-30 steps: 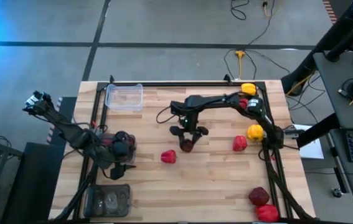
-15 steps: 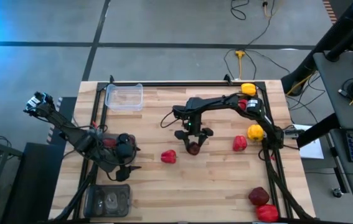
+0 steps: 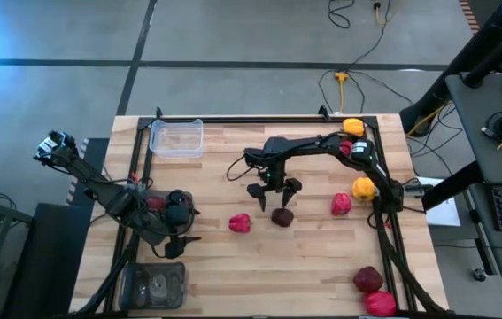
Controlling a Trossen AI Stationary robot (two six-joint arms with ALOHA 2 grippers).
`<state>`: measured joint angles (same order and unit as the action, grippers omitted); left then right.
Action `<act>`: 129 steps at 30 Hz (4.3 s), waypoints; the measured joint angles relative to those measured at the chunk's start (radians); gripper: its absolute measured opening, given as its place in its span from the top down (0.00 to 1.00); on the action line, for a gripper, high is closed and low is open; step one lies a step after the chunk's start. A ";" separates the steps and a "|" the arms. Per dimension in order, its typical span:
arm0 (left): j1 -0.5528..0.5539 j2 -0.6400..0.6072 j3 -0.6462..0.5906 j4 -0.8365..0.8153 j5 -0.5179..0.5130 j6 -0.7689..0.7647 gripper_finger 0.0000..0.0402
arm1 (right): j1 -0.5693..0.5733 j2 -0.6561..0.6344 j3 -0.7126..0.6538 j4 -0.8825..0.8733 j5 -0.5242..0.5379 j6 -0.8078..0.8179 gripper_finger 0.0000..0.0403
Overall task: Sort produce into baskets
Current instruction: Put the red apple into the top black bin
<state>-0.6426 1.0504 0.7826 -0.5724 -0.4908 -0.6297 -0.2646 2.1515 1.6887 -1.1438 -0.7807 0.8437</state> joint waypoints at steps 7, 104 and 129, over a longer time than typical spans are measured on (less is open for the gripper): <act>-0.007 0.000 0.000 0.009 -0.067 -0.011 0.11 | 0.027 -0.108 0.082 -0.108 0.211 -0.059 0.07; 0.153 0.276 0.345 -0.666 0.283 -0.413 0.41 | 0.792 -0.626 0.050 -0.385 1.427 0.393 0.07; 0.135 0.208 0.184 -0.751 0.241 -0.610 0.05 | 0.872 -0.633 0.022 -0.402 1.014 0.528 0.07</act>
<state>-0.5072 1.2584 0.9667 -1.3237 -0.2496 -1.2396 0.6074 1.5188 1.7109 -1.5459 0.2330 1.3712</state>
